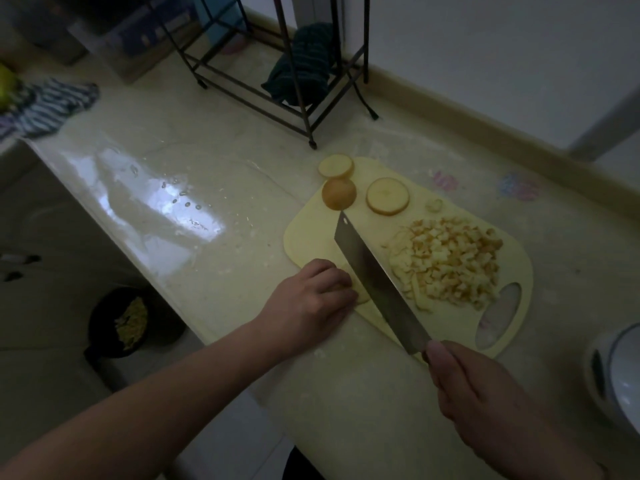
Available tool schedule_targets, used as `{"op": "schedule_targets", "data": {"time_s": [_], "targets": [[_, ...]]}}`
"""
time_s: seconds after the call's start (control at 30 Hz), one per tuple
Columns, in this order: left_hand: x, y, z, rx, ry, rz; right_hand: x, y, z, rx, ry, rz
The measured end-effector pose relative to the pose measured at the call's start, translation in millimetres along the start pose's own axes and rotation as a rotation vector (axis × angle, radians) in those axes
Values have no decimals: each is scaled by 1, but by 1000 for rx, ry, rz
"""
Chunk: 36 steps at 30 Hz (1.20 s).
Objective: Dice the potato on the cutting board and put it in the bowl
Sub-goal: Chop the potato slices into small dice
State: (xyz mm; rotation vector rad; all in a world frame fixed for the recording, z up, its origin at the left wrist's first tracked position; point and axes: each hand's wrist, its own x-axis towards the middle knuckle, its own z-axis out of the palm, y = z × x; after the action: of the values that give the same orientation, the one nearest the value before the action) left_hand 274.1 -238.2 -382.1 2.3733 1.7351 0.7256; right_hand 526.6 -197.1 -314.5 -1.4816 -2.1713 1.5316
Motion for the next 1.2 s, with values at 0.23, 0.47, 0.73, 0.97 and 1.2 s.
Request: {"op": "schedule_targets", "data": {"time_s": [0.23, 0.47, 0.73, 0.97, 1.2], "targets": [[-1, 2, 4, -26, 36, -21, -7, -2, -1, -24, -7, 1], [3, 3, 1, 43, 30, -39, -17, 6, 3, -82, 2, -1], [5, 5, -1, 58, -7, -21, -40, 1, 6, -325, 167, -166], [2, 3, 1, 72, -18, -25, -1, -5, 18, -193, 33, -38], [3, 5, 0, 69, -7, -16, 13, -4, 18, -127, 60, -134]]}}
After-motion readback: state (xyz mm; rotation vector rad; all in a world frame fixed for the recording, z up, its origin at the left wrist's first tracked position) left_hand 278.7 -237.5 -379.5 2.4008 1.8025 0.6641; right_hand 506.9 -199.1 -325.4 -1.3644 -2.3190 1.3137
